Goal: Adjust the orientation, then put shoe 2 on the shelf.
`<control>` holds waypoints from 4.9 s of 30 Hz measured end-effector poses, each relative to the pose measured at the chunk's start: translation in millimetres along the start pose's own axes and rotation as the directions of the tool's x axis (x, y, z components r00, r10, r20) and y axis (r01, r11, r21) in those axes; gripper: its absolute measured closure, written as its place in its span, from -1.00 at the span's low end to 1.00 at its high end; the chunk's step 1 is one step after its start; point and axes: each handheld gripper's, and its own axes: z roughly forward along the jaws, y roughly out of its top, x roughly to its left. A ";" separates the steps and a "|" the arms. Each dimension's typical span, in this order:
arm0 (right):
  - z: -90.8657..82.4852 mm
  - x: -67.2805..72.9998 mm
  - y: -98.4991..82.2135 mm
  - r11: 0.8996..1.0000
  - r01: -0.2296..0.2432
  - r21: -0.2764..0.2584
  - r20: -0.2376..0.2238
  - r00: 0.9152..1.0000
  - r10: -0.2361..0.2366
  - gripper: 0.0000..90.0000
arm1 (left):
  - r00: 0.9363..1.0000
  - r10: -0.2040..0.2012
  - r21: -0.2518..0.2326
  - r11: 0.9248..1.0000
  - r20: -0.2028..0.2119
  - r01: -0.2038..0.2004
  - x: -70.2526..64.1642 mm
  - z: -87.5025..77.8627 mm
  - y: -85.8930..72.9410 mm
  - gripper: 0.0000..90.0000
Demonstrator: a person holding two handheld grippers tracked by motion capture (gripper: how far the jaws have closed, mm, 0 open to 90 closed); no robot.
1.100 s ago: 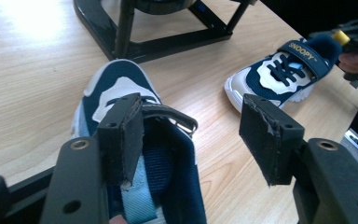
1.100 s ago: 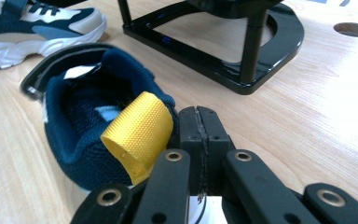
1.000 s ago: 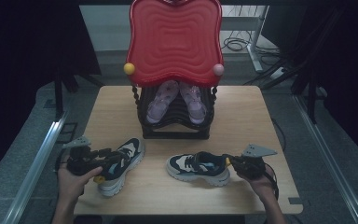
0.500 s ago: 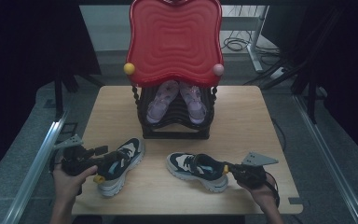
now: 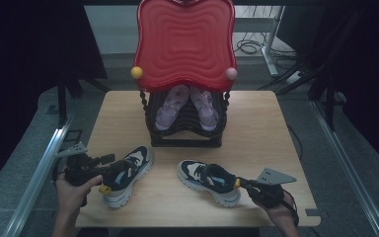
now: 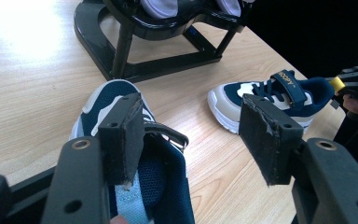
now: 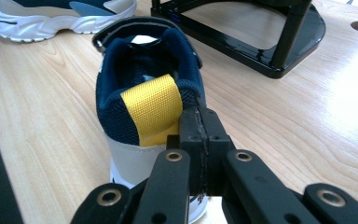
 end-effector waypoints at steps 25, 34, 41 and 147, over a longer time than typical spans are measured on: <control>-0.2 17.1 -2.1 1.000 0.020 0.006 -0.045 0.999 -0.020 0.99 | 1.000 -0.002 0.006 1.000 -0.009 0.002 1.7 -2.4 0.0 -0.10; -3.8 12.0 0.5 0.999 -0.002 -0.037 -0.026 1.000 0.001 0.99 | 1.000 0.001 -0.002 1.000 -0.016 -0.001 1.3 -6.4 0.4 -0.10; -6.5 2.0 8.8 0.992 -0.062 -0.111 -0.052 0.997 0.056 0.87 | 1.000 0.000 0.000 1.000 -0.026 0.000 1.1 -8.1 -2.6 -0.10; 77.1 -16.6 58.7 0.964 -0.111 0.243 -0.197 0.967 0.161 0.48 | 0.991 0.052 0.204 0.979 -0.127 -0.025 46.7 31.4 -29.1 0.49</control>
